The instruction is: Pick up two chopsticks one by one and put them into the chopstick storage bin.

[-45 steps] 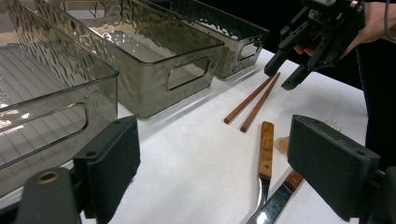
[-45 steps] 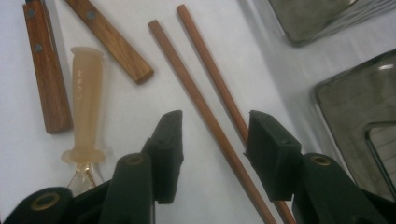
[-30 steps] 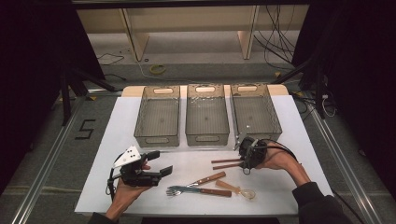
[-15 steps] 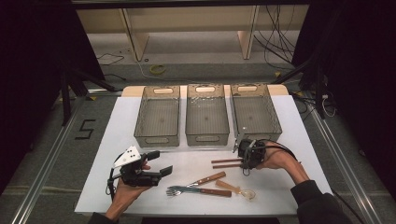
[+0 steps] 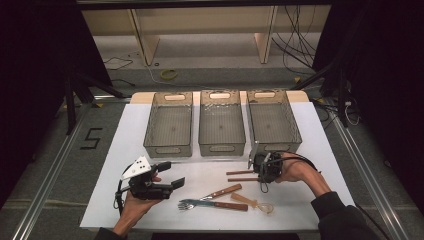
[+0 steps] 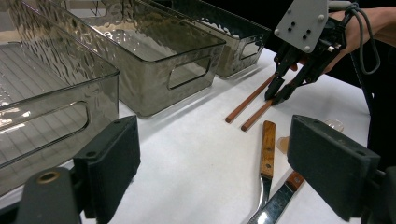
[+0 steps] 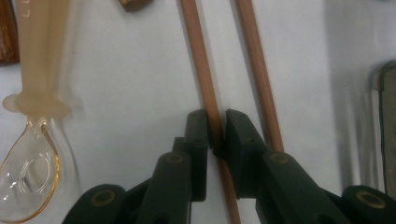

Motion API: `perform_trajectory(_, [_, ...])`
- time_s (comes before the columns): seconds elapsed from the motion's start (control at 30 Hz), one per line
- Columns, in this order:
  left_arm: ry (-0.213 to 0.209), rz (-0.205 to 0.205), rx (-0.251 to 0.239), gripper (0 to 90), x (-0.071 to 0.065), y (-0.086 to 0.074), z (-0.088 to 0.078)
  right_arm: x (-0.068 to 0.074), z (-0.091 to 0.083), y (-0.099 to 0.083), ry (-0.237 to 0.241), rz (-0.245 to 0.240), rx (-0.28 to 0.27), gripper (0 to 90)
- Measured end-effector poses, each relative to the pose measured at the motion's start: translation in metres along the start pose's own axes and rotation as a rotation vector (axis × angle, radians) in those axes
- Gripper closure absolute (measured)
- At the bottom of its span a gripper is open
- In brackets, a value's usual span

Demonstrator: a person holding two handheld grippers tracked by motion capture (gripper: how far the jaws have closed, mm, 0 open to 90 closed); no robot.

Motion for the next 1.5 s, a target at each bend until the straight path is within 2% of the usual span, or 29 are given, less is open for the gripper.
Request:
perform_trajectory(0.23, [0.001,0.000,0.000,16.5,0.000,0.000,0.000,0.003,0.000,-0.002,0.003,-0.028,0.001,82.3])
perform_trajectory(0.37, [0.000,0.004,0.002,16.5,0.000,0.000,0.000,0.005,0.000,-0.002,0.002,-0.060,-0.002,84.6])
perform_trajectory(0.5, [0.002,0.000,0.000,16.5,0.000,0.000,0.000,0.007,-0.001,-0.003,-0.002,-0.058,0.009,85.0])
perform_trajectory(0.57, [0.002,0.000,-0.001,16.5,0.000,0.000,0.000,0.006,0.000,-0.002,-0.003,-0.076,-0.007,85.1])
perform_trajectory(0.63, [0.003,0.002,0.000,16.5,0.000,0.000,0.000,0.008,-0.002,-0.004,0.000,-0.061,0.007,85.2])
perform_trajectory(0.7, [0.001,0.002,0.001,16.6,0.000,0.000,0.000,0.007,-0.005,-0.002,0.000,-0.072,-0.029,85.2])
perform_trajectory(0.73, [0.000,0.001,0.002,16.7,0.000,0.000,0.000,0.009,-0.011,-0.001,0.000,-0.060,-0.050,85.2])
perform_trajectory(0.87, [-0.026,0.003,0.016,17.5,-0.002,0.004,0.004,0.013,-0.020,0.002,-0.020,-0.080,-0.071,85.3])
perform_trajectory(1.03, [-0.090,0.044,0.079,19.4,-0.012,0.013,0.019,0.024,-0.036,0.013,-0.046,-0.118,-0.112,85.3])
perform_trajectory(1.07, [-0.107,0.050,0.098,20.2,-0.014,0.014,0.023,0.026,-0.038,0.015,-0.049,-0.122,-0.116,85.3])
perform_trajectory(1.13, [-0.126,0.089,0.142,20.1,-0.018,0.015,0.032,0.031,-0.043,0.020,-0.055,-0.143,-0.126,85.3])
perform_trajectory(1.2, [-0.164,0.104,0.179,21.3,-0.024,0.016,0.040,0.039,-0.048,0.027,-0.060,-0.168,-0.144,85.3])
perform_trajectory(1.3, [-0.207,0.139,0.230,23.4,-0.034,0.017,0.051,0.044,-0.050,0.031,-0.064,-0.188,-0.139,85.3])
perform_trajectory(1.43, [-0.250,0.214,0.301,28.2,-0.047,0.017,0.061,0.055,-0.052,0.038,-0.076,-0.240,-0.130,85.3])
perform_trajectory(1.47, [-0.260,0.227,0.311,28.2,-0.050,0.017,0.063,0.055,-0.052,0.038,-0.076,-0.240,-0.130,85.3])
perform_trajectory(1.5, [-0.278,0.234,0.315,32.3,-0.052,0.017,0.065,0.059,-0.052,0.041,-0.073,-0.261,-0.135,85.3])
Point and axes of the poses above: each handheld gripper's, and its own axes: z roughly forward along the jaws, y roughly out of its top, x roughly to its left, the point moved 8 cm from there along z, roughly forward along the jaws, and after that the axes turned 14 degrees about z, right-handed, at the moved point
